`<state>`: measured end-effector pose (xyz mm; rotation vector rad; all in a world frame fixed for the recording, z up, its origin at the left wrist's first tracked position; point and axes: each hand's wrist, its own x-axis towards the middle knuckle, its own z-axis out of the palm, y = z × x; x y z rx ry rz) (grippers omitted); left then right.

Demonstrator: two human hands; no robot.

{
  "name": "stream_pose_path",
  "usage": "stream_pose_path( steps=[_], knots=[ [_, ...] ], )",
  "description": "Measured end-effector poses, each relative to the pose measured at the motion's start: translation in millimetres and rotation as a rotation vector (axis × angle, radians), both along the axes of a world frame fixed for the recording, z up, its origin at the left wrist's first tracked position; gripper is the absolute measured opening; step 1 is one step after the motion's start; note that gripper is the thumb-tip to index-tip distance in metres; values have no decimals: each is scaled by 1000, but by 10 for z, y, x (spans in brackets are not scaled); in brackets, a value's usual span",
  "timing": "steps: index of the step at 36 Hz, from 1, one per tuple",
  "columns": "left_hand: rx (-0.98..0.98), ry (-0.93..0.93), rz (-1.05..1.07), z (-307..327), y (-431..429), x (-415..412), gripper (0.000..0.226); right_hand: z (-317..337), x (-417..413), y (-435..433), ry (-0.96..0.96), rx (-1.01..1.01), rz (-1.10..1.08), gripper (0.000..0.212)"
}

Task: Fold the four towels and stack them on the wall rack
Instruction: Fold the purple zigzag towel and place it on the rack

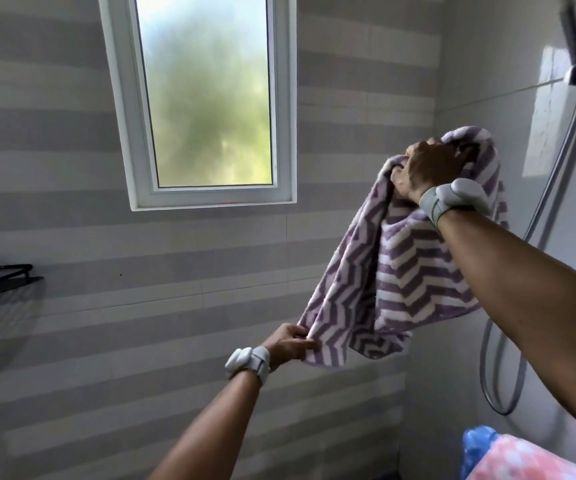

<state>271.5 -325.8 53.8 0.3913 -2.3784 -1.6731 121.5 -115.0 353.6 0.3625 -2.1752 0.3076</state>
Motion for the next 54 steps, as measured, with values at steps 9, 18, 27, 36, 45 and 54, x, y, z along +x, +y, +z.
stream_pose_path(
  steps=[9, 18, 27, 36, 45, 54],
  knots=[
    [76, 342, 402, 23, -400, 215, 24, -346, -299, 129, -177, -90, -61, 41],
    [197, 555, 534, 568, -644, 476, 24, -1089, -612, 340, -490, -88, -46, 49],
    [3, 583, 351, 1170, -518, 582, 30, -2305, -836, 439, -954, 73, 92, 42],
    [-467, 486, 172, 1518, -281, 437, 14, -3361, -695, 376, -1143, 215, 291, 29],
    [-512, 499, 87, 1474, -145, 311, 14, -3438, -612, 92, -1164, 161, 537, 24],
    [-575, 391, 44, 1171, -77, 101, 18, -2247, 265, -253, -677, -419, 1191, 26]
  ],
)
